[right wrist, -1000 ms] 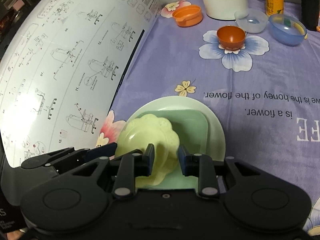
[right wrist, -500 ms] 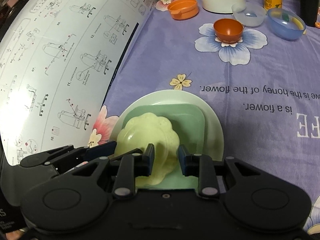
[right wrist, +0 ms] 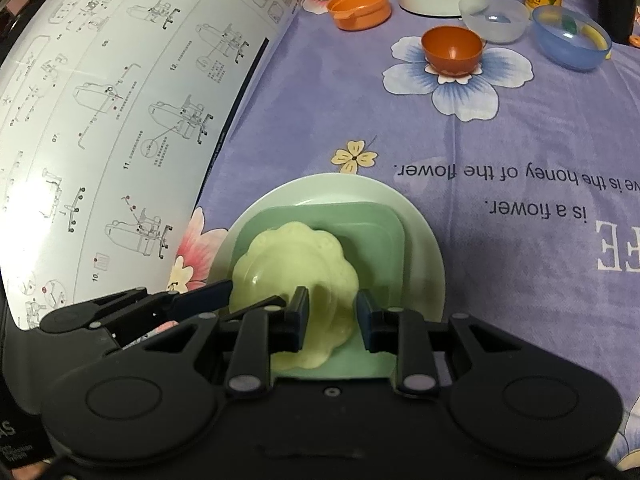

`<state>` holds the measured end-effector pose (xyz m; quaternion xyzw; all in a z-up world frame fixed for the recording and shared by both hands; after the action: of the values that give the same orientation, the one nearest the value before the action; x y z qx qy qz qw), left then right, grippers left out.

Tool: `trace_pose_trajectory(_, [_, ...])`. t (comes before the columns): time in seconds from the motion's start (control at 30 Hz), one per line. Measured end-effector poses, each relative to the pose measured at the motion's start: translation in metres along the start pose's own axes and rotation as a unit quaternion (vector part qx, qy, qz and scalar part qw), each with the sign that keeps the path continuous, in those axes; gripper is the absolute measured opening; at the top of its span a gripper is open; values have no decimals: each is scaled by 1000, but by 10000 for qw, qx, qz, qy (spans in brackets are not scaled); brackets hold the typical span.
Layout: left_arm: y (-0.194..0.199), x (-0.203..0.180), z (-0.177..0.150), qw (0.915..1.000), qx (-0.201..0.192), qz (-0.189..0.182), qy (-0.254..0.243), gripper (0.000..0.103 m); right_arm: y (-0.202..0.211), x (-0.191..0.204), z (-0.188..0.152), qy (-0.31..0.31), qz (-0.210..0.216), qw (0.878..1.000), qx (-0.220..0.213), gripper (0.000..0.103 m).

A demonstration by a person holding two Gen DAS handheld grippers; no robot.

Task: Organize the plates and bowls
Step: 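Lower the yellow flower plate onto the green plate, open the right gripper, then move the right gripper to the blue bowl's rim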

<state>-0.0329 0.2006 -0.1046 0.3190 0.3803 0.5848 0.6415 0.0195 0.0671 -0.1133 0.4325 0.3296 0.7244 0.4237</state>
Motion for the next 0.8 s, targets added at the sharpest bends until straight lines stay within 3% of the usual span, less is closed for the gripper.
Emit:
trace_pose_trajectory(0.07, [0, 0, -1, 10000, -1, 26, -13, 50, -1, 0, -1, -9, 24, 10000, 19, 31])
trace_pose_trajectory(0.2, [9, 5, 3, 9989, -245, 388, -16, 83, 3, 0, 3, 88, -91, 9999, -109, 71])
trace_pose_trajectory(0.3, [20, 13, 9, 9977, -465, 491, 104, 102, 12, -4, 9, 49, -58, 9996, -274, 90])
trace_pose_trajectory(0.37, [26, 18, 11, 9968, -597, 494, 218, 103, 20, -7, 14, 30, -24, 9991, -429, 102])
trace_pose_trajectory(0.5, [28, 29, 14, 9954, -586, 548, 514, 103, 30, -11, 19, 43, -96, 9980, -622, 103])
trace_pose_trajectory(0.8, [23, 35, 9, 9947, -419, 570, 740, 103, 27, -19, 16, -45, -186, 9986, -499, 103])
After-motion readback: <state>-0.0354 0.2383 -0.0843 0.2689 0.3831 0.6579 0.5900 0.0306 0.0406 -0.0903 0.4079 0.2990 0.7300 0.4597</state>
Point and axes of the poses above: each gripper's, at about its wrist camera, not at the fingertips, and y roughly against the way its jaws point, x to its left, z to its top, the point moved 6 cm from there along -y, roughly the way its jaws point
